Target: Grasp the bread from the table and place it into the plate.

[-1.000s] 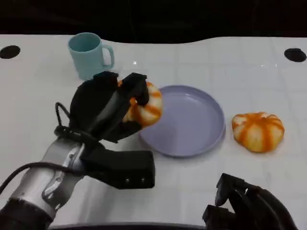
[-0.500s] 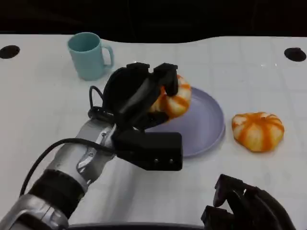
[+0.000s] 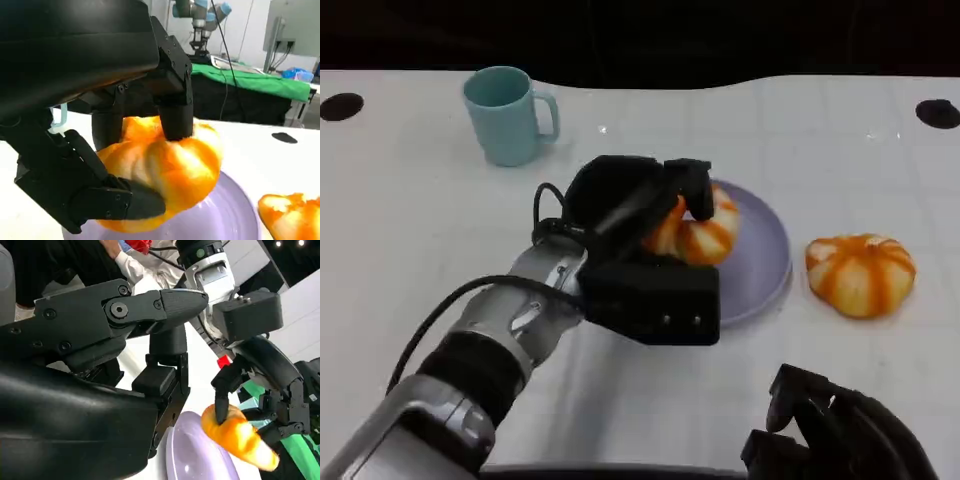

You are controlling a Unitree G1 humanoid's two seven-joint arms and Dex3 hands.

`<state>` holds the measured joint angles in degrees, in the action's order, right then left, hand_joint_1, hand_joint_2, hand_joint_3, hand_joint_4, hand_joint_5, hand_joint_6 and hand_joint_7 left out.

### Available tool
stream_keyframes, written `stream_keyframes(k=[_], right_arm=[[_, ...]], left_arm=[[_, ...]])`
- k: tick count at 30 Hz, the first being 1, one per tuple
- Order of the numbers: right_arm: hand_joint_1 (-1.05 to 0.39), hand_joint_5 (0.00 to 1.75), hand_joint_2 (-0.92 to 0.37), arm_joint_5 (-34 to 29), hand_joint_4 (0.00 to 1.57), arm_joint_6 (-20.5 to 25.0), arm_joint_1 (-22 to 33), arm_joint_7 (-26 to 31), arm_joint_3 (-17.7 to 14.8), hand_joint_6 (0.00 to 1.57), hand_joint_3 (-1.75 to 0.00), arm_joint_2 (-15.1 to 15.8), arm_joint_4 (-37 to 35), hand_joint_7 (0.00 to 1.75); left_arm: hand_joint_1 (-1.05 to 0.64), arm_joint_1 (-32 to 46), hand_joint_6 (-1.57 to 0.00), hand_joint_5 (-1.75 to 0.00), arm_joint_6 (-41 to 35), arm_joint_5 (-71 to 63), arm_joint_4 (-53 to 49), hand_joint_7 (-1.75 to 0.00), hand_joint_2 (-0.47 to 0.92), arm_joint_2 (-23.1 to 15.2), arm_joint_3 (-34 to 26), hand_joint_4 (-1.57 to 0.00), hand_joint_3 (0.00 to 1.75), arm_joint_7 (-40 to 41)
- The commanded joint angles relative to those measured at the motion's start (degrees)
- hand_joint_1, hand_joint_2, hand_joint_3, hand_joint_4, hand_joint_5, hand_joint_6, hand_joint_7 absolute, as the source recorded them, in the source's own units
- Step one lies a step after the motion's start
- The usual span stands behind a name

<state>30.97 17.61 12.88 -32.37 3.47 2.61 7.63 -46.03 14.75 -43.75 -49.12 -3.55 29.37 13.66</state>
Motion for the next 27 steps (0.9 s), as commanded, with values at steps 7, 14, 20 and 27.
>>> stream_keyframes(k=[7,14,20,27], right_arm=[[-0.74,1.64,-0.92,0.01,0.86,-0.39,0.30,-0.08,-0.61,0.73,-0.20,0.65,0.21,1.45],[-0.75,1.64,-0.92,-0.40,0.86,-1.18,0.02,-0.05,-0.49,0.73,-0.22,0.40,-0.34,1.45],[-0.74,1.67,-0.92,-0.41,0.85,-1.40,0.03,-0.17,-0.52,0.72,-0.24,0.67,0.01,1.46],[-0.73,1.61,-0.92,0.40,0.86,-0.78,0.10,0.10,-0.86,0.73,-0.21,0.54,-0.12,1.43]], left_arm=[[-0.52,0.01,-0.24,-0.22,-3.01,0.88,4.03,0.00,0.92,-2.80,1.14,-0.28,0.20,-11.41],[-0.66,1.53,-0.17,-0.16,-3.31,1.41,6.85,0.00,0.92,-4.79,0.93,-0.24,0.28,-14.44],[-0.62,7.13,-0.25,-0.20,1.69,3.95,12.85,-0.04,0.92,-7.96,-1.45,-0.34,0.25,-11.39],[-0.55,15.24,-0.41,-0.35,5.42,10.12,21.09,-0.10,0.92,-9.08,-6.62,-0.58,0.21,-9.74]])
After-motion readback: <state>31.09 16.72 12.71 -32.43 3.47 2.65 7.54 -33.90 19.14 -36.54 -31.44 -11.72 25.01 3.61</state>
